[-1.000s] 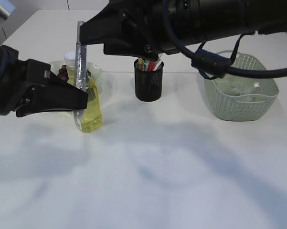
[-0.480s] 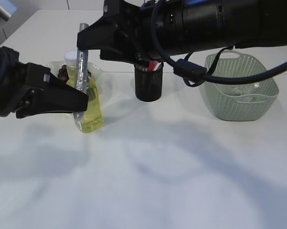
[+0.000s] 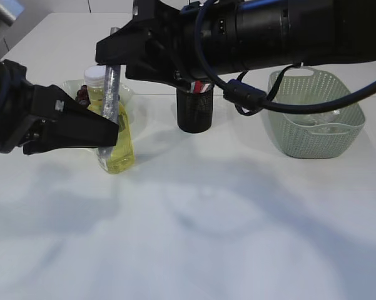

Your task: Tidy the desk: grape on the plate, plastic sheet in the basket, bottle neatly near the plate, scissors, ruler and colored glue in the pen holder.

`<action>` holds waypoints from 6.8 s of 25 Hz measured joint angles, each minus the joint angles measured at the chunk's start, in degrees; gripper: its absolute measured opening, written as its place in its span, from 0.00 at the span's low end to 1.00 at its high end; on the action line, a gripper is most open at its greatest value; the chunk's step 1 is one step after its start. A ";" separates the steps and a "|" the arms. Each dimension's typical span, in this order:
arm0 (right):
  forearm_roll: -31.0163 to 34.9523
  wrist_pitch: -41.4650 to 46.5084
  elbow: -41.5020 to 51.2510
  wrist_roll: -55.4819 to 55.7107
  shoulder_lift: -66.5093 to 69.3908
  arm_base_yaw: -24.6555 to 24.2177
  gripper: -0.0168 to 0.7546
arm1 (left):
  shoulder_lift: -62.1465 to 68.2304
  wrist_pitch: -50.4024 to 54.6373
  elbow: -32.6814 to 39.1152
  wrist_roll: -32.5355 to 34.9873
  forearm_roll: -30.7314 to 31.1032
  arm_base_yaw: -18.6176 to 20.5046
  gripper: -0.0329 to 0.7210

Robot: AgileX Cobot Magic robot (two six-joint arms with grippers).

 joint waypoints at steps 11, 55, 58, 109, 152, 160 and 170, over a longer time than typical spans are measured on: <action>0.92 0.90 0.00 -1.18 0.00 0.33 0.43 | 0.00 0.40 0.00 0.46 -0.23 0.00 0.14; 1.00 4.37 0.00 -1.83 0.00 0.33 0.19 | 0.00 -1.64 0.00 0.68 1.87 -0.09 0.67; 1.00 4.35 0.00 -2.18 0.00 0.33 0.19 | 0.00 -1.64 0.00 0.68 2.81 -0.09 0.77; -0.33 -14.78 -43.90 -33.54 37.98 -14.53 0.18 | 14.51 2.95 -0.11 -26.03 40.98 8.53 0.68; -90.37 30.80 -40.10 56.15 13.80 -14.57 0.51 | 14.38 8.66 -0.11 -29.73 44.75 13.20 0.68; -93.87 31.05 -24.53 56.48 0.77 -14.57 0.51 | 8.17 12.76 -0.11 -37.88 57.44 20.04 0.67; -93.04 29.38 -6.00 56.63 -15.21 -14.57 0.51 | -2.34 19.79 -0.11 -43.09 63.29 20.04 0.65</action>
